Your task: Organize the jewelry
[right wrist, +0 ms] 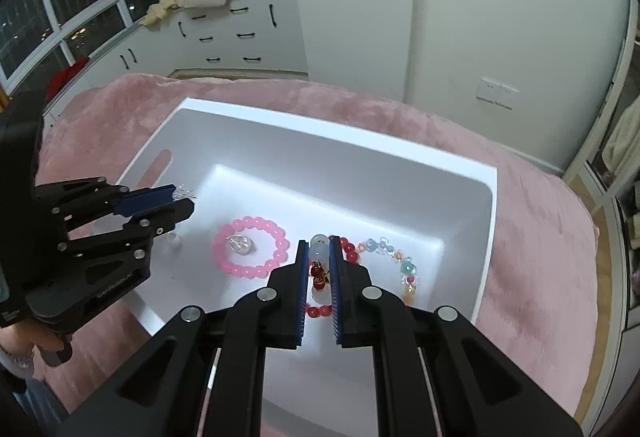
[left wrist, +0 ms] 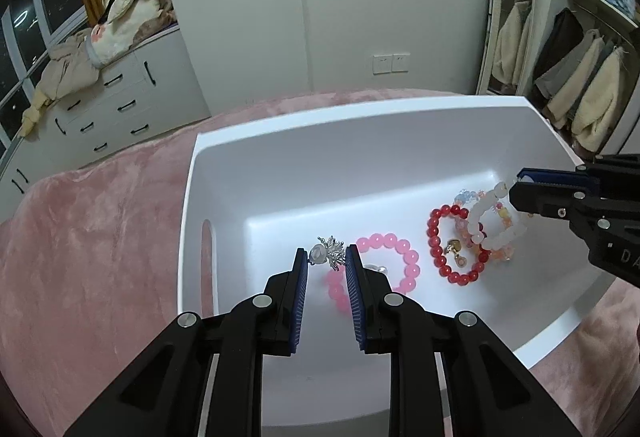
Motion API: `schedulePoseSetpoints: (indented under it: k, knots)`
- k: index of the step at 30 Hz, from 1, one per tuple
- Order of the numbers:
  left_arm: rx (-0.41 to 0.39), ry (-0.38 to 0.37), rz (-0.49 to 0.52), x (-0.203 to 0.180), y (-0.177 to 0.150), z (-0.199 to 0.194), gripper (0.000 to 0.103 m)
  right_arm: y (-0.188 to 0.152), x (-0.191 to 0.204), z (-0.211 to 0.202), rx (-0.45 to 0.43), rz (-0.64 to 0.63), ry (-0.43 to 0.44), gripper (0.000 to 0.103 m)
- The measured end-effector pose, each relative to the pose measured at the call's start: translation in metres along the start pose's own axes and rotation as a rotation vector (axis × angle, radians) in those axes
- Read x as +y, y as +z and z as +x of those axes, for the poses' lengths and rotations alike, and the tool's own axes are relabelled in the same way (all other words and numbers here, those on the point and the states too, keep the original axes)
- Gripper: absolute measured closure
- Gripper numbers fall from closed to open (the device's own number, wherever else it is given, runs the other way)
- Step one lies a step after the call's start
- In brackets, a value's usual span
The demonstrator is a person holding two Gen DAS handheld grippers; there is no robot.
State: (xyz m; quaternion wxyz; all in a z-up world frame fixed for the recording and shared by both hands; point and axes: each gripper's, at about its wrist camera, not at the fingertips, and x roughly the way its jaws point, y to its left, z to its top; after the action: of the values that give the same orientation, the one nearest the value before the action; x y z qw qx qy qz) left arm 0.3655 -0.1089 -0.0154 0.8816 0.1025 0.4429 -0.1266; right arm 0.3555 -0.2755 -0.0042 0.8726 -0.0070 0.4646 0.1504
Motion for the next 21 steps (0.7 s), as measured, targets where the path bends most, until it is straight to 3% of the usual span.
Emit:
schedulePoseSetpoints:
  k: [1,6,8,9,11,14,16,21]
  knots:
    - [0.002,0.007,-0.002,0.000,-0.002,0.001,0.077,-0.001,0.000,0.001,0.000,0.010,0.001,0.092]
    - [-0.023,0.021,-0.012,0.003,-0.010,-0.003,0.053,-0.007,0.002,-0.001,-0.001,0.039,-0.016,0.088]
    - [-0.048,0.013,-0.032,0.006,-0.011,-0.010,0.047,-0.007,0.002,-0.005,-0.009,0.047,-0.026,0.068]
    - [-0.057,0.009,-0.038,0.007,-0.012,-0.014,0.038,-0.008,0.002,-0.010,-0.024,0.046,-0.032,0.057]
    - [-0.075,0.024,-0.034,0.008,-0.014,-0.022,0.027,-0.009,0.004,-0.020,-0.059,0.040,-0.023,0.056]
    - [-0.113,0.041,-0.009,0.007,-0.017,-0.037,0.018,-0.009,0.007,-0.038,-0.112,0.027,-0.024,0.052]
    - [-0.136,0.057,-0.005,0.008,-0.020,-0.047,0.014,-0.011,0.011,-0.054,-0.163,0.013,-0.034,0.036]
    - [-0.162,0.045,-0.029,0.010,-0.033,-0.075,0.011,-0.028,0.020,-0.093,-0.261,-0.004,-0.040,0.009]
